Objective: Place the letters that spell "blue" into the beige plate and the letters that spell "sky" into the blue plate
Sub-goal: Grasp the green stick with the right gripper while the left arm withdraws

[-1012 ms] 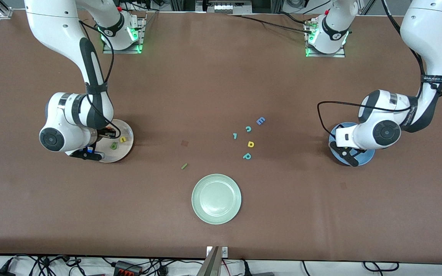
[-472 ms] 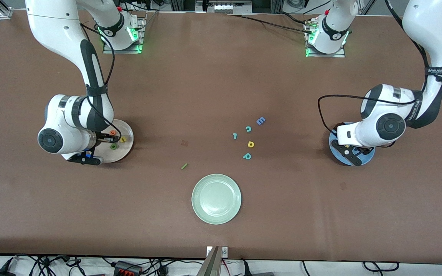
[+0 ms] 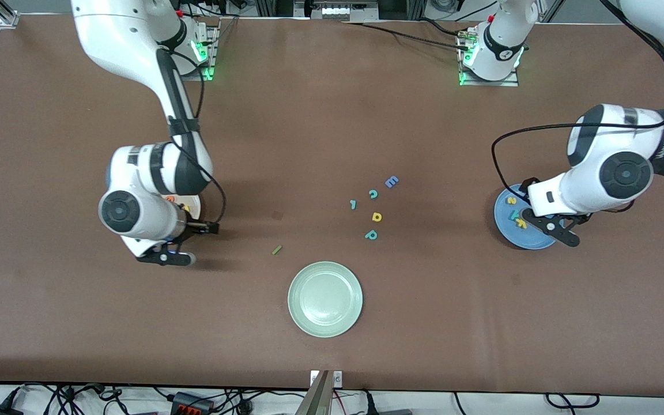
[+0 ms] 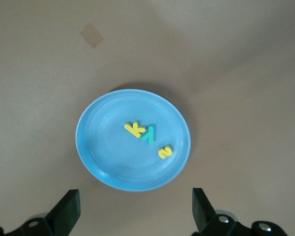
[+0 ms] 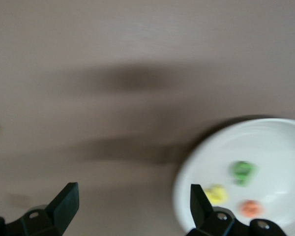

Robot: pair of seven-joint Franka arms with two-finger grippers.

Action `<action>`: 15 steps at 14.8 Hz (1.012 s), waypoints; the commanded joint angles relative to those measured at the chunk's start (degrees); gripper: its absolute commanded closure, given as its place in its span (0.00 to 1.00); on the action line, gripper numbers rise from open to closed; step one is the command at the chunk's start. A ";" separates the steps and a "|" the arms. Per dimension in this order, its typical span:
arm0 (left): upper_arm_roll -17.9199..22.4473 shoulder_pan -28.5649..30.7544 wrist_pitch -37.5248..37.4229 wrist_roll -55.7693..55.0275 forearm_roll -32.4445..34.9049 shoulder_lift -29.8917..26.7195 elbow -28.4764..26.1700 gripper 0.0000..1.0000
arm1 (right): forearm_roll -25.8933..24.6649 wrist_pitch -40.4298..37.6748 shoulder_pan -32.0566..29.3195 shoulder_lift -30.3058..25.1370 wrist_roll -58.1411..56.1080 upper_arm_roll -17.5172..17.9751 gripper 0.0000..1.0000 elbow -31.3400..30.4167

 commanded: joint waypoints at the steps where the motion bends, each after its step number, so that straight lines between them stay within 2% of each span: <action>1: -0.27 0.33 -8.42 -0.69 -2.88 0.53 7.55 0.00 | 1.75 4.28 -0.42 3.98 11.80 3.05 0.00 3.62; 3: -0.36 -0.19 -13.60 -1.39 -2.89 0.36 12.98 0.00 | 1.66 8.41 1.16 5.82 20.93 3.68 0.00 3.71; 6: -0.45 -1.68 -19.59 -9.80 -2.89 0.44 19.06 0.00 | 1.66 13.94 3.00 7.76 29.66 3.85 0.00 4.06; 9: -0.10 -3.70 -27.75 -16.23 -4.28 0.88 26.17 0.00 | 1.83 15.10 4.32 10.83 35.72 3.94 0.00 9.14; 11: 1.47 -3.53 -28.05 -18.78 -5.52 0.27 27.16 0.00 | 1.83 15.28 4.77 11.98 38.20 4.03 0.00 11.35; 13: 7.08 -6.85 -26.13 -23.17 -9.10 -3.22 26.64 0.00 | 2.10 15.46 5.47 12.51 39.17 4.03 0.00 11.44; 15: 15.50 -11.16 -22.52 -25.73 -14.89 -6.74 24.28 0.00 | 2.27 15.46 5.56 13.21 39.61 4.38 0.00 11.35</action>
